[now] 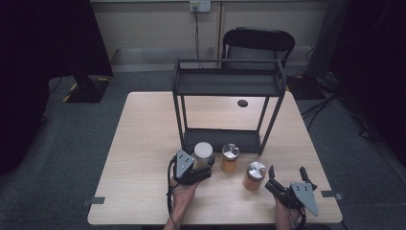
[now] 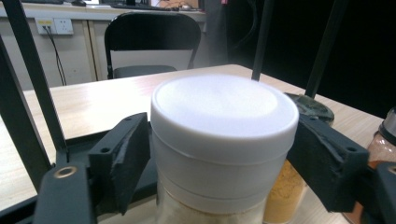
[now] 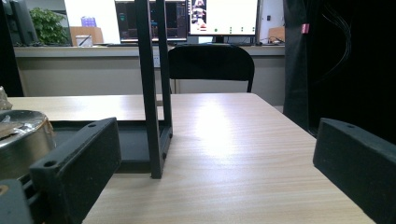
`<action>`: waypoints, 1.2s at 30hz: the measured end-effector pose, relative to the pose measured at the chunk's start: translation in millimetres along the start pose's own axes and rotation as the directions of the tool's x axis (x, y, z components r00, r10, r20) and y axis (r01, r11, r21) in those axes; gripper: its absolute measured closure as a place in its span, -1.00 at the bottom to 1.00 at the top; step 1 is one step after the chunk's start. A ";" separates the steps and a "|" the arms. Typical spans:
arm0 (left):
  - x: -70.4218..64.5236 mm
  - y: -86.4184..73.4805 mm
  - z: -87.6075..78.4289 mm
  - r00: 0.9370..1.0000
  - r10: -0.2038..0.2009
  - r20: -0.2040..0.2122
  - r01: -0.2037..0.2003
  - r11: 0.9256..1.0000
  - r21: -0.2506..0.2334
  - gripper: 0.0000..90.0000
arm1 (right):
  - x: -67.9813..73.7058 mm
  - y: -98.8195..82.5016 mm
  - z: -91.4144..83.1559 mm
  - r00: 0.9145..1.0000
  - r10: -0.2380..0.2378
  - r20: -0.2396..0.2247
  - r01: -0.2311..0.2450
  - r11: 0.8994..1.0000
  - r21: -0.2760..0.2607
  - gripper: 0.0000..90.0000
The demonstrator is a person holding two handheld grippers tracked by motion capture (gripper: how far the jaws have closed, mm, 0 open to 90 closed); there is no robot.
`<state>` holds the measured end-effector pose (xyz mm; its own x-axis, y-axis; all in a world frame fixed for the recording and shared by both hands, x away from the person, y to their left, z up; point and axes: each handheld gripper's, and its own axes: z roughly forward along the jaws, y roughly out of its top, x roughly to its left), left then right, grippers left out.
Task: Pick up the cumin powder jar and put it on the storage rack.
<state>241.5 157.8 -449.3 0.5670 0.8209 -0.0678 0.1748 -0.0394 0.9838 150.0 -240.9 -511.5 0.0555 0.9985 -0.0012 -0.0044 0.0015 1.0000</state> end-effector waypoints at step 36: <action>-9.4 0.6 -0.2 0.999 0.010 -0.036 -0.009 1.000 0.024 -0.24 | -0.5 0.1 0.1 1.000 0.000 -0.002 0.000 1.000 0.001 -1.00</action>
<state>236.1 150.2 -448.0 0.5390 0.8407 -0.0521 0.1890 -0.0605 0.9801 150.1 -241.5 -511.4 0.0531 0.9986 -0.0012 -0.0038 0.0014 1.0000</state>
